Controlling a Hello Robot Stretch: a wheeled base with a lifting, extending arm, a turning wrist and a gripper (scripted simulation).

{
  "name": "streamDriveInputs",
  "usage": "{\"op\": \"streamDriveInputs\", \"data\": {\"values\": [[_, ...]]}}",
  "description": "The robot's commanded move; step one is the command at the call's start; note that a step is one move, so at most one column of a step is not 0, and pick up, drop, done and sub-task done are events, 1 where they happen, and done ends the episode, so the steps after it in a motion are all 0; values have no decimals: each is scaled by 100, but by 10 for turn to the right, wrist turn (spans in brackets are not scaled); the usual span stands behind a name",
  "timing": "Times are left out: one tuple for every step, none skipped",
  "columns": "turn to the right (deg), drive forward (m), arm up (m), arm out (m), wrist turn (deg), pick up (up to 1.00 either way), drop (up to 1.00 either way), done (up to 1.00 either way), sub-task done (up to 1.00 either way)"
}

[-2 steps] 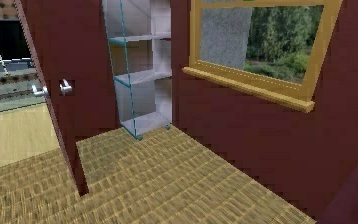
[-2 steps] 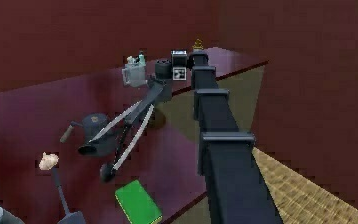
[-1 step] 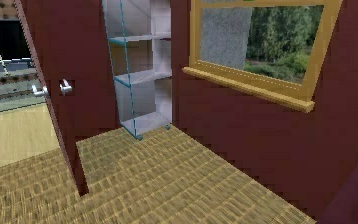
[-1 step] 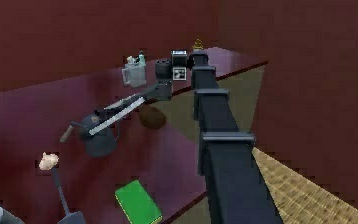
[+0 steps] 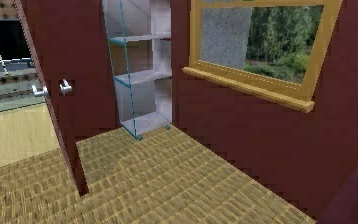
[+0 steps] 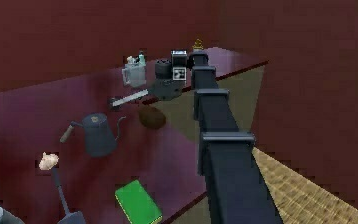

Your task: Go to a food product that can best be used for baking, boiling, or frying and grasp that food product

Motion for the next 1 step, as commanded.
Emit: {"op": "streamDriveInputs", "data": {"values": [[0, 0, 0, 0, 240, 0, 0, 0, 0]]}}
